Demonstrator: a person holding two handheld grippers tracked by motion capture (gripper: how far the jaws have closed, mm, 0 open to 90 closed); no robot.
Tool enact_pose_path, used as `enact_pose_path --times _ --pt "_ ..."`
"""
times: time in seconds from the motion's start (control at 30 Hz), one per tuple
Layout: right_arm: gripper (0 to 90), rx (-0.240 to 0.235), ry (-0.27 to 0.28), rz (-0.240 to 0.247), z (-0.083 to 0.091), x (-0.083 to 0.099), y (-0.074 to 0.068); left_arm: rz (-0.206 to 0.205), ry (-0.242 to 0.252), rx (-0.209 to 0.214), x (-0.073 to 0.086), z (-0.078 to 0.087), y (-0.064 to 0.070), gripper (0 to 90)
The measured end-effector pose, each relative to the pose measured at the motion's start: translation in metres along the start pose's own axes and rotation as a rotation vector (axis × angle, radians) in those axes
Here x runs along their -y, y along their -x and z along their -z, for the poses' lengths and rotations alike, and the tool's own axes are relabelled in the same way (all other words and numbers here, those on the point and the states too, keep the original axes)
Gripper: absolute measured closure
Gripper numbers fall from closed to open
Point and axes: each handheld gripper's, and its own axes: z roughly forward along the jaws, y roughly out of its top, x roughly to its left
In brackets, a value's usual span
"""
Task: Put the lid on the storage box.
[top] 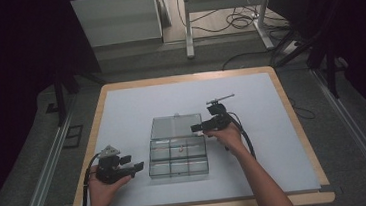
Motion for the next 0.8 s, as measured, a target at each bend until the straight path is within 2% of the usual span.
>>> enact_pose_path --times 0.37,0.8 --pt "35.2 -0.050 -0.002 -0.034 -0.0026 0.0003 0.0034 0.000 0.001 0.005 -0.0002 -0.0004 0.0004 35.0" --pt "43.7 -0.065 0.032 -0.014 0.0011 0.0005 0.0005 -0.001 0.000 0.003 -0.0001 -0.0003 0.0002 35.0"
